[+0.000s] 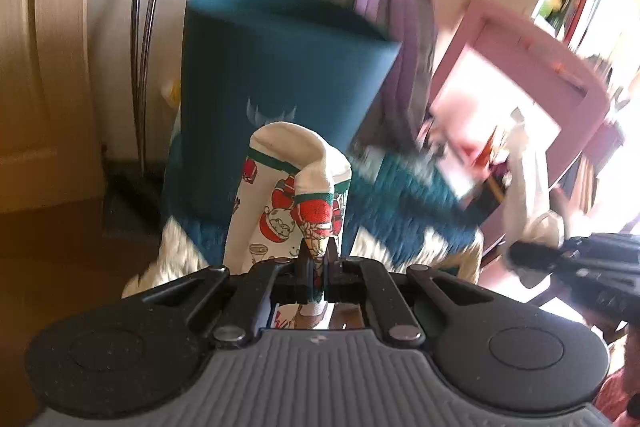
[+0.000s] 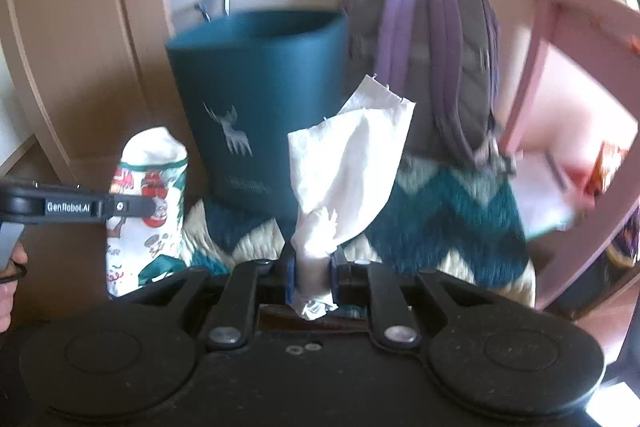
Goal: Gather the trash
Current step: 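Lift the cloth bag and tissue and carry both over the teal bin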
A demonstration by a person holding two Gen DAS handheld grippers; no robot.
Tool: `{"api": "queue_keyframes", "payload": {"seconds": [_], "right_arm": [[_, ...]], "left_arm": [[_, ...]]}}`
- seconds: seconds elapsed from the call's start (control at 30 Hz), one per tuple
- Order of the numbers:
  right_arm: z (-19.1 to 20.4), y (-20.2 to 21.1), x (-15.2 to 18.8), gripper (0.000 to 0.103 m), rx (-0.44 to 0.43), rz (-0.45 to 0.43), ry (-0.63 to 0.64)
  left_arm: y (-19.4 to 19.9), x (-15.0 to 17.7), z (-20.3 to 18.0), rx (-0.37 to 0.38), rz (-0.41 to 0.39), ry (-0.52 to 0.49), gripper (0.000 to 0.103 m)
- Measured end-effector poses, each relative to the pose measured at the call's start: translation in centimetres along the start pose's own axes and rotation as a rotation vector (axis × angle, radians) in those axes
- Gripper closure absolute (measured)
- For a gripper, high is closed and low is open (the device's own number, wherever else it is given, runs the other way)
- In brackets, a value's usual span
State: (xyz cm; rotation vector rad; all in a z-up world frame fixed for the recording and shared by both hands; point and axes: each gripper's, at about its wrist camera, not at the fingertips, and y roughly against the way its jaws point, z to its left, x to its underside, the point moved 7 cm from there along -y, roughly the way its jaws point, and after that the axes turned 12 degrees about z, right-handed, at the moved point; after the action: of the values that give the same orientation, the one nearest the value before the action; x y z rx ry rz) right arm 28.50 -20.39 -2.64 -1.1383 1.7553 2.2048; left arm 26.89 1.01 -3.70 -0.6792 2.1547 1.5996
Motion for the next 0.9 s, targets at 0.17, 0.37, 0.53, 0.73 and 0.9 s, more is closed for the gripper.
{"api": "queue_keyframes", "payload": {"seconds": [0.17,0.37,0.53,0.73,0.9], "right_arm": [[2.1,2.4,-3.8,0.088,0.004,-0.076,0.049],[3.5,4.3,-9.2,0.088,0.032,-0.158,0.089],[3.9,4.2,-13.6,0.088,0.056,-0.195,0.089],[4.4,2.9,-17.8,0.088,0.08,-0.218,0.102],[4.5,0.1,-19.7,0.088,0.081,-0.2,0.102]], "left_arm": [[4.1,-5.1,-0.8,0.008,-0.1,-0.001,0.099],[8.7,-11.9,-2.2,-0.008,-0.226,-0.067,0.099],[10.5,-17.0,-2.9,-0.031,-0.302,-0.099,0.099],[11.3,-22.1,-3.4,-0.052,-0.376,-0.14,0.099],[9.0,-24.9,-3.1,-0.07,-0.378,-0.141,0.099]]}}
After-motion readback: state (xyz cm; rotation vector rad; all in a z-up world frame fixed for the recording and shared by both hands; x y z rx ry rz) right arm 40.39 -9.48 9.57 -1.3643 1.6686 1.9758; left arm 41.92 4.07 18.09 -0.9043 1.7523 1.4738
